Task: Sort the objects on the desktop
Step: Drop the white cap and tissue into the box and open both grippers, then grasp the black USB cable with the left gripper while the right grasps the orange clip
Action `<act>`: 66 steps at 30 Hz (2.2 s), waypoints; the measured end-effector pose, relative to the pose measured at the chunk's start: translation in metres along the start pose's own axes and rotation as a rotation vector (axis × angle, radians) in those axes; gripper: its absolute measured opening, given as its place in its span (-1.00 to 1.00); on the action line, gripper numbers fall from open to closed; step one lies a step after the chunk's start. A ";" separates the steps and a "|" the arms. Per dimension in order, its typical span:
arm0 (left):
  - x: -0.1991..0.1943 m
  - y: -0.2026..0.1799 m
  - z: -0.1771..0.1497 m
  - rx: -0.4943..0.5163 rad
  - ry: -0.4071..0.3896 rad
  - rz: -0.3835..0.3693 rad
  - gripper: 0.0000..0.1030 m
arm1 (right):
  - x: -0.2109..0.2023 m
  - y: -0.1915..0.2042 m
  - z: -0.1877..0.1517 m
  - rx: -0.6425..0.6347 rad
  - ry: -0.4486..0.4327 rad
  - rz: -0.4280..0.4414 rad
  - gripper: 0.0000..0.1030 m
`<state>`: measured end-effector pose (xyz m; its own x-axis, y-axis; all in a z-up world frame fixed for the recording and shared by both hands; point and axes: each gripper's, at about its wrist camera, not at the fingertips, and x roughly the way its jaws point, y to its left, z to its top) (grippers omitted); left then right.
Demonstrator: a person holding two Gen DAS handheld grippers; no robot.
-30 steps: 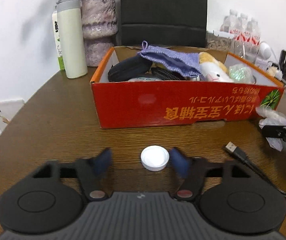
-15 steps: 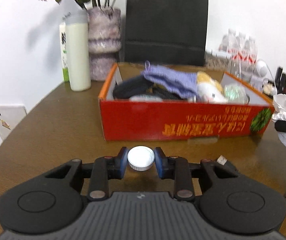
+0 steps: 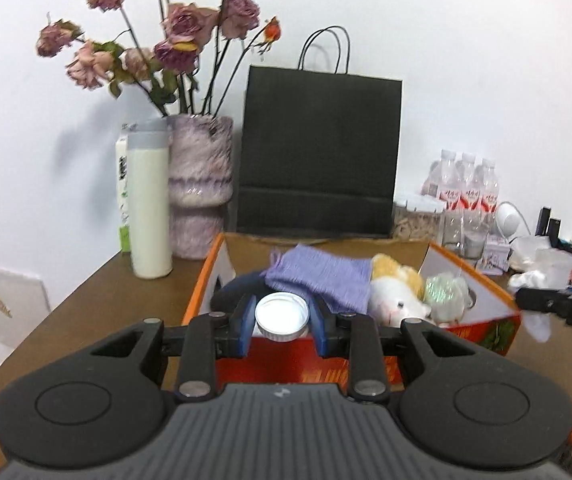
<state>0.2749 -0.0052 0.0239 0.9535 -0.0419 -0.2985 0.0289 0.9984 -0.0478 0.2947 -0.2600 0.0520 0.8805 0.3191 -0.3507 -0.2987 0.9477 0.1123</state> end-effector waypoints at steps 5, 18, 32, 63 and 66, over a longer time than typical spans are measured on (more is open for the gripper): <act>0.021 -0.011 0.009 0.010 -0.031 -0.008 -0.44 | 0.022 0.009 0.007 -0.046 -0.008 0.009 -0.64; 0.084 -0.038 0.015 0.089 -0.036 -0.046 -0.44 | 0.087 0.011 0.016 -0.113 0.010 0.022 -0.64; 0.102 -0.043 0.011 0.134 -0.034 0.013 0.68 | 0.112 0.004 0.012 -0.116 0.058 -0.002 0.30; 0.004 -0.094 -0.067 0.050 0.401 0.003 0.72 | -0.046 -0.018 -0.079 -0.040 0.313 -0.084 0.26; 0.002 -0.105 -0.073 0.076 0.386 0.009 0.43 | -0.047 -0.015 -0.082 -0.056 0.311 -0.091 -0.09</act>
<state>0.2518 -0.1131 -0.0413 0.7713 -0.0294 -0.6358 0.0566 0.9981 0.0225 0.2277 -0.2896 -0.0091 0.7521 0.2080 -0.6253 -0.2515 0.9677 0.0194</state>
